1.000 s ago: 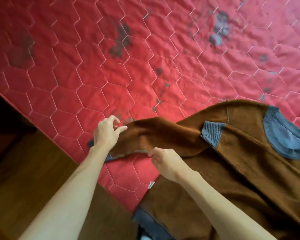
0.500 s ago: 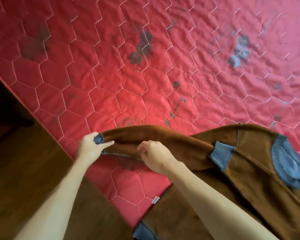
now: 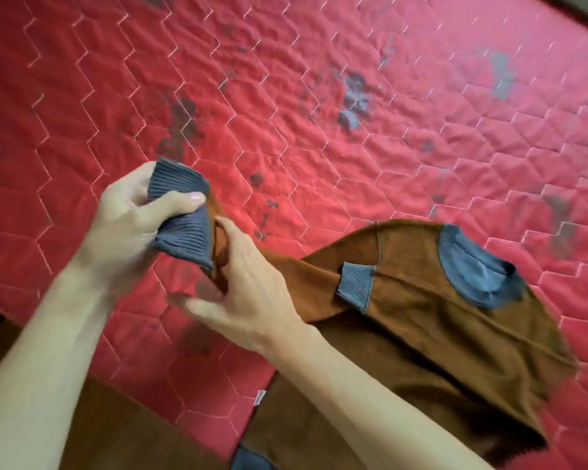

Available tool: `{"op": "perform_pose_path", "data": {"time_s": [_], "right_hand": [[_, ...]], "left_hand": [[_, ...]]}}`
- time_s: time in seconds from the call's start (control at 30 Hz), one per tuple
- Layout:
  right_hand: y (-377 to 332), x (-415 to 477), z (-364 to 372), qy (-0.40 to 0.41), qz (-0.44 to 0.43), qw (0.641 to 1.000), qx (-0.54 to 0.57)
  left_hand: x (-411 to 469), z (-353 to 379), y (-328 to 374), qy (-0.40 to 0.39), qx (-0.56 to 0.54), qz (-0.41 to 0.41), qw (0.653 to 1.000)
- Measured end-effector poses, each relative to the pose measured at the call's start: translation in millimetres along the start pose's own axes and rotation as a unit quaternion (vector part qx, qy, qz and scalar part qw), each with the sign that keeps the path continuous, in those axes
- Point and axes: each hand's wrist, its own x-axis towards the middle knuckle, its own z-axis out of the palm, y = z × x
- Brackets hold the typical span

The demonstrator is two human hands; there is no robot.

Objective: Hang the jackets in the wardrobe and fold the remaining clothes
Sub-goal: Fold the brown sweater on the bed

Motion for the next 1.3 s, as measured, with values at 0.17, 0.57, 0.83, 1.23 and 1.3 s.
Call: {"op": "perform_pose_path", "data": {"time_s": [0.17,0.57,0.83,1.23,1.3], "right_hand": [[16,-23,-83,0.275,0.019,0.951,0.141],[253,-257,-255,0.600,0.293,0.603,0.437],[391,-388,-187,0.494,0.542,0.589,0.340],[337,-450,-78,0.254,0.570,0.723,0.295],[325,-458,-61,0.207,0.564,0.738,0.306]], "left_hand": [[-8,127,40,-0.122,0.002,0.080,0.989],[-33,266,-127,-0.085,0.287,-0.026,0.954],[-46,260,-244,-0.066,0.525,-0.090,0.844],[-130,231,-288,-0.006,0.605,-0.158,0.780],[-146,220,-293,0.008,0.608,-0.159,0.778]]}}
